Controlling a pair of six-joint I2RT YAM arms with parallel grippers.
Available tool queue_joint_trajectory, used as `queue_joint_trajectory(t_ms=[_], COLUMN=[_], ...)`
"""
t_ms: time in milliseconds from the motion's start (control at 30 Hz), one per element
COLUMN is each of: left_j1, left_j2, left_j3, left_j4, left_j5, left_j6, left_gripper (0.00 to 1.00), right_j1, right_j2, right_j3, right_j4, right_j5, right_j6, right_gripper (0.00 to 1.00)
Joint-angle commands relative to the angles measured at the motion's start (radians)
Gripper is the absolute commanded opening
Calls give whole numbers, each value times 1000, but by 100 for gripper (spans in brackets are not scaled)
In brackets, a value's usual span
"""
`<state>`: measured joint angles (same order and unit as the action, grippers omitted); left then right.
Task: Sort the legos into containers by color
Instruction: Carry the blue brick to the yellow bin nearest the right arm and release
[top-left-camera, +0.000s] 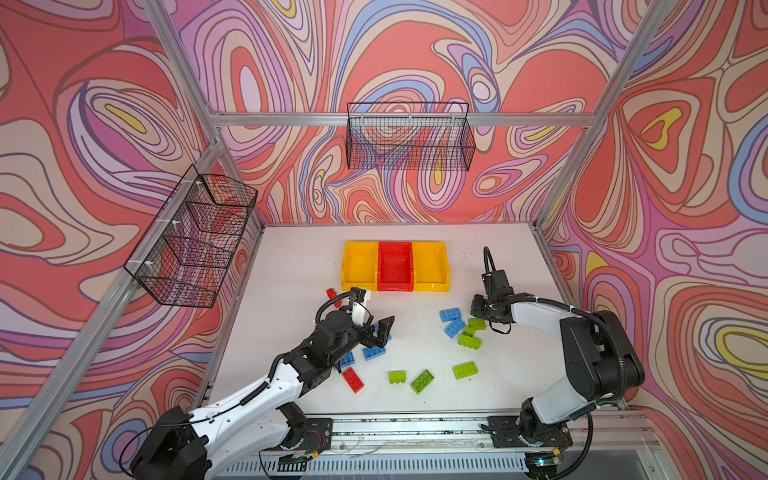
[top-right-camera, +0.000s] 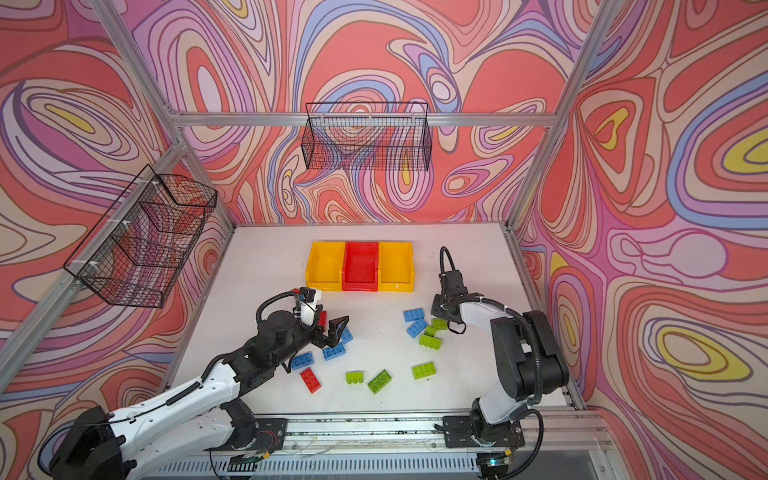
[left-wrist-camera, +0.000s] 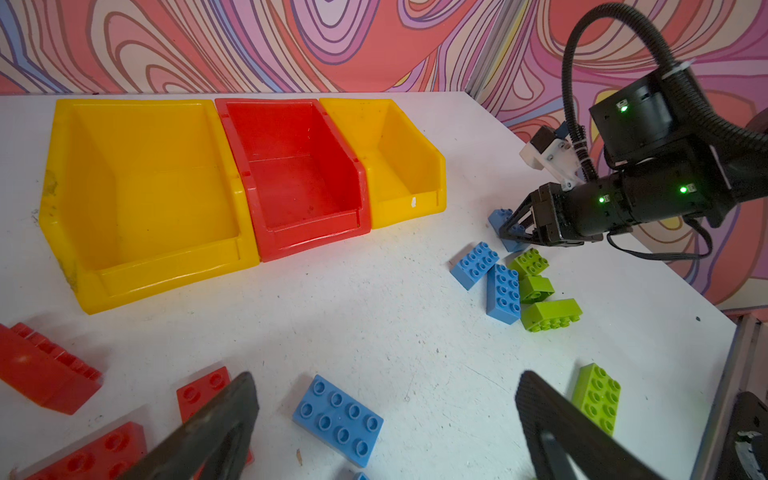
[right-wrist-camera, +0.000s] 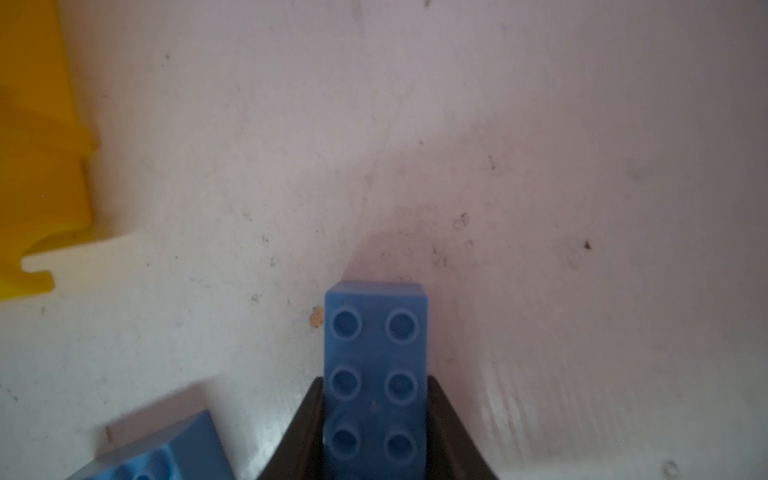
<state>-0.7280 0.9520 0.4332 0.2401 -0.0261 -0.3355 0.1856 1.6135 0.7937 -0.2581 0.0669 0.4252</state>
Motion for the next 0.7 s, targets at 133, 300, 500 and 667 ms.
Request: queue_joint_trajectory(t_ms=[133,300,500,667], left_j1=[-11,-12,-13,-13], left_j2=[-31,-82,-131,-160], left_j3=[-6,-12,-15,-34], left_j4=[-92,-155,-231,-240], left_j5=[-52,-81,-116,-109], left_j6=[-14,-24,-51,-72], left_gripper=[100,100,100,100], right_j1=[24,89,166,217], right_j2=[9,-34,12,126], right_j3=[61,191,389,543], right_j4=[-76,-164,-211,-214], right_j5=[52,98,94,76], right_j6=[14,15,21,21], right_gripper=[21,21,22,22])
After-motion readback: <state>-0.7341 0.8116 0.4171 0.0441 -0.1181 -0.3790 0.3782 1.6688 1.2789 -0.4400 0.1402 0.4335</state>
